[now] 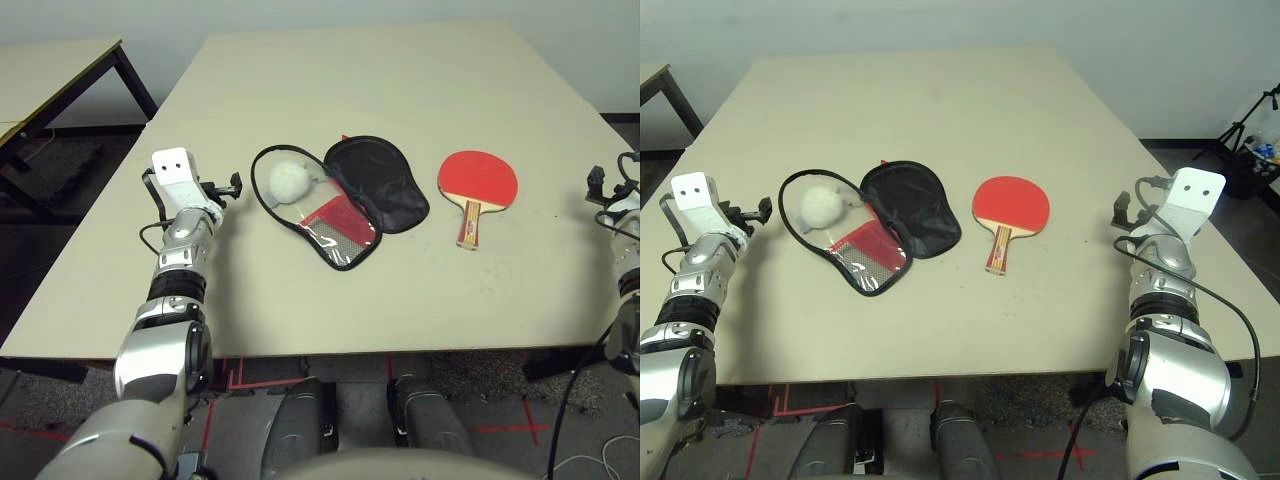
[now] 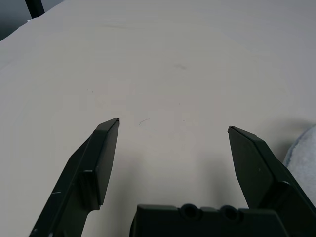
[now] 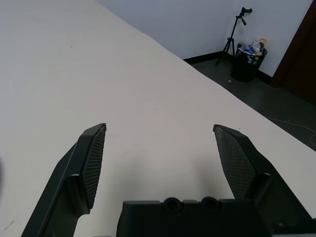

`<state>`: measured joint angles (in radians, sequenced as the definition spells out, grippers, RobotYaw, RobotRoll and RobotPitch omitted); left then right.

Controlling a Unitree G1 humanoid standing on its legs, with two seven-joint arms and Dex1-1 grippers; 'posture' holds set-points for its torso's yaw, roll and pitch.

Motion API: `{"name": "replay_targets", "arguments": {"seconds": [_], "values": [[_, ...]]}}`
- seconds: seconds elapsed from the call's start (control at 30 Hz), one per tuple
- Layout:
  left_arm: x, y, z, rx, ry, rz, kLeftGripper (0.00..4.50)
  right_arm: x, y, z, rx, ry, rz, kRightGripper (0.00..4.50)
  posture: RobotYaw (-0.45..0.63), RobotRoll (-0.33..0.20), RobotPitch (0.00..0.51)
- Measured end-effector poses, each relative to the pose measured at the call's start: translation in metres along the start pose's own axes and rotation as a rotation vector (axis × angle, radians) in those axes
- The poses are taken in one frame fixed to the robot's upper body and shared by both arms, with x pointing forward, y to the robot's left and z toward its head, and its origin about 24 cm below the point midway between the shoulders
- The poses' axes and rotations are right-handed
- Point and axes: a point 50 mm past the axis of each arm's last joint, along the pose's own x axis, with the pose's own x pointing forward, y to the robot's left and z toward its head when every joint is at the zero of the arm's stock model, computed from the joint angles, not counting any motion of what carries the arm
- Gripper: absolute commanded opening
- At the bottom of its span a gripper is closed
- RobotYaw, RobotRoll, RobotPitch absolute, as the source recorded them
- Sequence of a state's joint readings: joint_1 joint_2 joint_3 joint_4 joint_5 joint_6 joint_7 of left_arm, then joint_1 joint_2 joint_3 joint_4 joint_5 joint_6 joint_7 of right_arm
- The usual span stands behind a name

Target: Store the ping-pong paddle in its case and zip it.

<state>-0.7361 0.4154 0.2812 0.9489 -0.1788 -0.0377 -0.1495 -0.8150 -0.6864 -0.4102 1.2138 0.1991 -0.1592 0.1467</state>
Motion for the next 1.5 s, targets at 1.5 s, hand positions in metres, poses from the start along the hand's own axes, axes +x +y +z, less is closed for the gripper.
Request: {"name": "replay_targets", "arguments": {"seconds": [1.5], "values": [[-0.020,-0.197,0.084,0.192,-0.203,-1.174,4.50,-0.061,0.162,0.044,-0.112,0.934,0.381,4.47,-0.10,0.000,0.076]]}}
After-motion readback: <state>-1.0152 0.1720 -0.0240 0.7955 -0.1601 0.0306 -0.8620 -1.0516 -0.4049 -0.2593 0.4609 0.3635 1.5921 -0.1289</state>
